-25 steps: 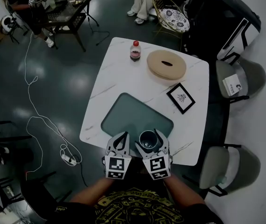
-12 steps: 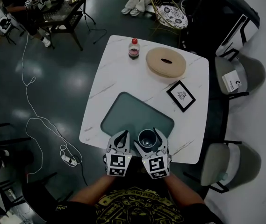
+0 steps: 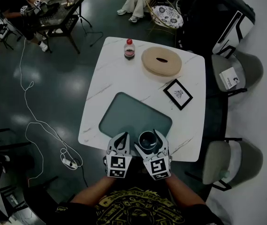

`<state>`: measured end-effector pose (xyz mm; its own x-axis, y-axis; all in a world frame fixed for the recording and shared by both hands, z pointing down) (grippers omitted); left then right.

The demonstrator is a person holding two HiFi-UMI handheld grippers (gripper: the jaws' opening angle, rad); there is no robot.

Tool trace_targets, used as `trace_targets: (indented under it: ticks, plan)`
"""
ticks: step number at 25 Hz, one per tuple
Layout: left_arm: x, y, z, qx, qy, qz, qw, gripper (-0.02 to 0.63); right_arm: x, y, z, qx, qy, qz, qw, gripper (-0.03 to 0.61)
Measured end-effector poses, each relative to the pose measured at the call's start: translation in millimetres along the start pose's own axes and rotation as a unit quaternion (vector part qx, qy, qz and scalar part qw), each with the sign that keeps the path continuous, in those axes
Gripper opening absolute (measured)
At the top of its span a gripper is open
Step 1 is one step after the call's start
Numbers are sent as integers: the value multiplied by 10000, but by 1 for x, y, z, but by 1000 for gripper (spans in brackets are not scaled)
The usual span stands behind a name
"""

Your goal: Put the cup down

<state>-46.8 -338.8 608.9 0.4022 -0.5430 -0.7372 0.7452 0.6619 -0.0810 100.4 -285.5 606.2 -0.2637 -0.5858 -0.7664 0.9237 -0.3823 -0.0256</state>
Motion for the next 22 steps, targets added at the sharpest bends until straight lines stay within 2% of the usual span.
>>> trace_targets:
  ticks: [9,22]
  plan:
    - [4,5,-7,41,94,68,9999,11,0,-3,-2,195,9,57,9998,419]
    - [9,9,-26,193,289,15,9994,11,9,-1,-25,128,279,104,9995,419]
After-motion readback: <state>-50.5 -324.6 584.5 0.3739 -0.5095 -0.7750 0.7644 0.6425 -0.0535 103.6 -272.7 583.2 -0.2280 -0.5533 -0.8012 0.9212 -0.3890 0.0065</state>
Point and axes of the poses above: the fingertips, and each gripper's own axes: z forward along the fingers, y to its right, x out of its top, the point moved 9 cm from there along -z, backward along the fingers, and after that the axes turned 11 degrees about -y, right-handed, at the moved point
